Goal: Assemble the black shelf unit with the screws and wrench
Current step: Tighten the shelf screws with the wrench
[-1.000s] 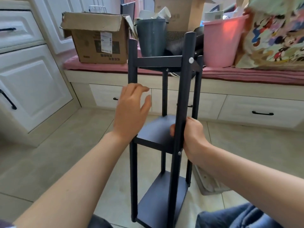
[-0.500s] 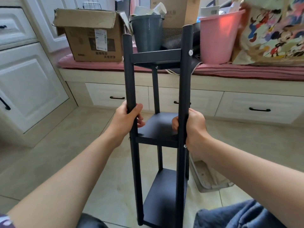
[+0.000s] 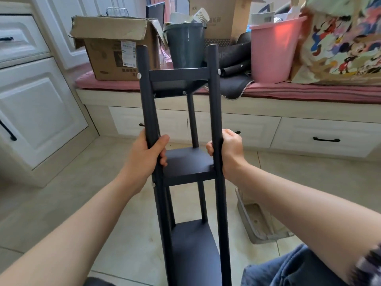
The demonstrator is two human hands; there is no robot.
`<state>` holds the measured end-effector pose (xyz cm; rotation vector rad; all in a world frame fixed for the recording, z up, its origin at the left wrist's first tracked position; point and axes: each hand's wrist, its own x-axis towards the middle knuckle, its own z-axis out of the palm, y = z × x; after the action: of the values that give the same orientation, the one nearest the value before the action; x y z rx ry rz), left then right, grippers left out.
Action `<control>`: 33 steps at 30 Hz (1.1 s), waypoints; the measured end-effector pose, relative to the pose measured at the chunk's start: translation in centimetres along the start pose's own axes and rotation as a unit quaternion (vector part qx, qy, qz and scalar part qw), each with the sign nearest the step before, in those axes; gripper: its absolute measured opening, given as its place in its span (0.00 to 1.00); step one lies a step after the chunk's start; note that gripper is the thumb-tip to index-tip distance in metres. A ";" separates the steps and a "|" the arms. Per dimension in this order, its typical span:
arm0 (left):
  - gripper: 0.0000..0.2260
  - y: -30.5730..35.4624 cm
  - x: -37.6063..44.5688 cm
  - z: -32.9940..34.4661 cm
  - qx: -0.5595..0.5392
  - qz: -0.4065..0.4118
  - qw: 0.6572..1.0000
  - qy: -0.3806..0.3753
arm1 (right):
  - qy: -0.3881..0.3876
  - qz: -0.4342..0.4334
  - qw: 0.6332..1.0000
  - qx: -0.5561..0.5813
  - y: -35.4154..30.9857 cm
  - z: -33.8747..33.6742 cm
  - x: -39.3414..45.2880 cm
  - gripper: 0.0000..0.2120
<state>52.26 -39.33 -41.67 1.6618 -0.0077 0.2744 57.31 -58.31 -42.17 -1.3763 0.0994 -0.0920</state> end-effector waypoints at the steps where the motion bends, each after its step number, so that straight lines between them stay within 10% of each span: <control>1: 0.06 -0.1 -0.1 -0.3 0.000 0.002 1.000 0.007 | -0.007 -0.008 1.000 -0.001 0.1 0.4 0.2 0.13; 19: 0.08 -0.3 -0.1 -1.0 0.014 0.004 1.000 -0.025 | 0.024 -0.061 0.981 -0.182 -0.8 -3.9 -0.2 0.12; 33: 0.09 0.4 -0.4 -1.3 0.026 -0.008 0.999 -0.035 | -0.278 -0.071 0.872 -0.396 3.7 -4.6 -8.5 0.13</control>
<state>51.62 -38.11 -41.25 1.7212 -0.0398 0.2064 48.32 -61.07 -46.58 -2.1801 -0.5050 0.2567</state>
